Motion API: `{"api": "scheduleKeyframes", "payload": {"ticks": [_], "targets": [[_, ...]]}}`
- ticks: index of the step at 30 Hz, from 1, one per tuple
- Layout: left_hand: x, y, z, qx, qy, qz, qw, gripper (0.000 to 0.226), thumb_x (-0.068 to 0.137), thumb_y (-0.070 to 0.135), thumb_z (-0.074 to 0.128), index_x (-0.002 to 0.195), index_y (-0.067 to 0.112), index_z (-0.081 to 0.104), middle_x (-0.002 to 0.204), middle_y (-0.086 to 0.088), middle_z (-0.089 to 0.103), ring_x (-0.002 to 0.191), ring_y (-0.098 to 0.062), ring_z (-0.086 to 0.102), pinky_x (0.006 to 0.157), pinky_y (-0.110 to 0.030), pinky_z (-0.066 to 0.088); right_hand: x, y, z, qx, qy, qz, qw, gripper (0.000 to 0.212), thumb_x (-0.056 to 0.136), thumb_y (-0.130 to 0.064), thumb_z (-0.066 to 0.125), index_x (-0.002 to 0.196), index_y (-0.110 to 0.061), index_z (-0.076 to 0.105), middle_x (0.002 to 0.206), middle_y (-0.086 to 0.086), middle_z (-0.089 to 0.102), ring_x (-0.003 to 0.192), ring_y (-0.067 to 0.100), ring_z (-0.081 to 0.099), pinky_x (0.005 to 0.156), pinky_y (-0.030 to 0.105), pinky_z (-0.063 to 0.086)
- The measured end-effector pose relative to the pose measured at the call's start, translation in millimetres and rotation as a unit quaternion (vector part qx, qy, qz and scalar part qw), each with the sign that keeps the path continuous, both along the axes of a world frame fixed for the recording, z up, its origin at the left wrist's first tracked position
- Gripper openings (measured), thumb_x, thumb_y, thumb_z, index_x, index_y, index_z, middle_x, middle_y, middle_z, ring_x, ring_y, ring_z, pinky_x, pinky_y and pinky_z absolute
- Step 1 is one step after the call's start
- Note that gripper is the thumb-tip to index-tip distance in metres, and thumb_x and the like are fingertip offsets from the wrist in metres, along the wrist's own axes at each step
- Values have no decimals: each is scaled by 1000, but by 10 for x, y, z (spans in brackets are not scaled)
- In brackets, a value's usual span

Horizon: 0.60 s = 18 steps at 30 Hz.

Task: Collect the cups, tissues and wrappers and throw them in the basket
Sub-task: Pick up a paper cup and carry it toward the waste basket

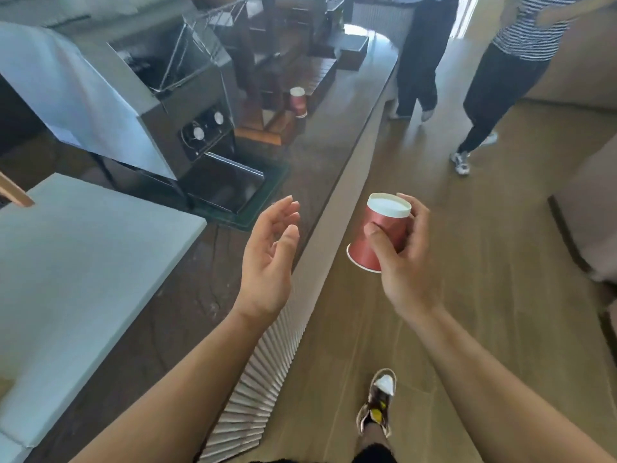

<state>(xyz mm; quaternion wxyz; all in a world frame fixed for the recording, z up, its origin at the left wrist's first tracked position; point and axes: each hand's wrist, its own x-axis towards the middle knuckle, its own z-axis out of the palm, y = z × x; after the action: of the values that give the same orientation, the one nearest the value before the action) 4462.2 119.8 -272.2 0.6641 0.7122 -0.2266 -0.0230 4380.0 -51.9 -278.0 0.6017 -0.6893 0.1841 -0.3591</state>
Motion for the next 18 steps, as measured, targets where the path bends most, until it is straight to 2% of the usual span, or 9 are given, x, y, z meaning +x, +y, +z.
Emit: {"api": "scheduleKeyframes", "payload": {"ticks": [2,4,5,7,9,11,15,18], "targets": [[258,-343,-30,-11,-2,20,1000,35,104,32,48,138,41,51,144,12,60,134,-8,59,113,-45,52,331,-369,-34,-2,-1,19,1000,64,80,-42,74,136,-26,48,131,-9,62,116,14,63,96,33,56],[507,-706,-54,-13,1,46,999,36,104,29,47,138,39,52,143,12,60,133,-8,59,113,-46,52,644,-751,-46,-11,3,46,999,59,83,-33,75,135,-26,48,122,-30,61,111,2,62,93,25,54],[629,-891,-63,-17,8,59,998,36,104,28,47,139,37,52,142,12,61,133,-8,59,113,-47,51,790,-947,-34,-15,7,57,998,57,84,-30,73,135,-26,48,118,-35,59,109,-3,61,90,20,53],[861,-1247,-50,-30,16,83,996,37,103,26,47,139,33,53,141,8,62,132,-10,60,113,-50,50,1067,-1335,22,-21,11,75,997,56,84,-28,72,134,-25,48,120,-29,60,107,-6,61,89,16,52],[1102,-1588,-15,-38,16,102,994,37,103,25,47,138,33,54,141,6,62,133,-11,59,114,-50,49,1371,-1709,88,-27,17,97,995,56,84,-28,72,135,-23,48,124,-17,60,107,-2,61,91,22,54],[1343,-1887,32,-43,18,115,992,36,103,25,47,136,37,53,141,7,62,133,-10,59,115,-48,49,1688,-2027,135,-24,16,116,993,56,84,-28,72,135,-23,48,125,-13,60,108,0,61,93,24,54],[1837,-2330,42,-57,20,150,987,36,103,21,47,135,37,55,140,10,62,133,-13,59,114,-48,49,2350,-2488,147,-23,18,150,988,56,85,-28,72,136,-24,48,119,-26,61,109,0,61,92,18,51],[2236,-2574,10,-62,24,171,983,36,103,21,46,136,34,55,141,9,62,133,-14,58,114,-48,49,2878,-2738,114,-28,22,174,984,56,85,-28,72,136,-24,48,114,-37,60,107,-2,60,92,19,52]]}}
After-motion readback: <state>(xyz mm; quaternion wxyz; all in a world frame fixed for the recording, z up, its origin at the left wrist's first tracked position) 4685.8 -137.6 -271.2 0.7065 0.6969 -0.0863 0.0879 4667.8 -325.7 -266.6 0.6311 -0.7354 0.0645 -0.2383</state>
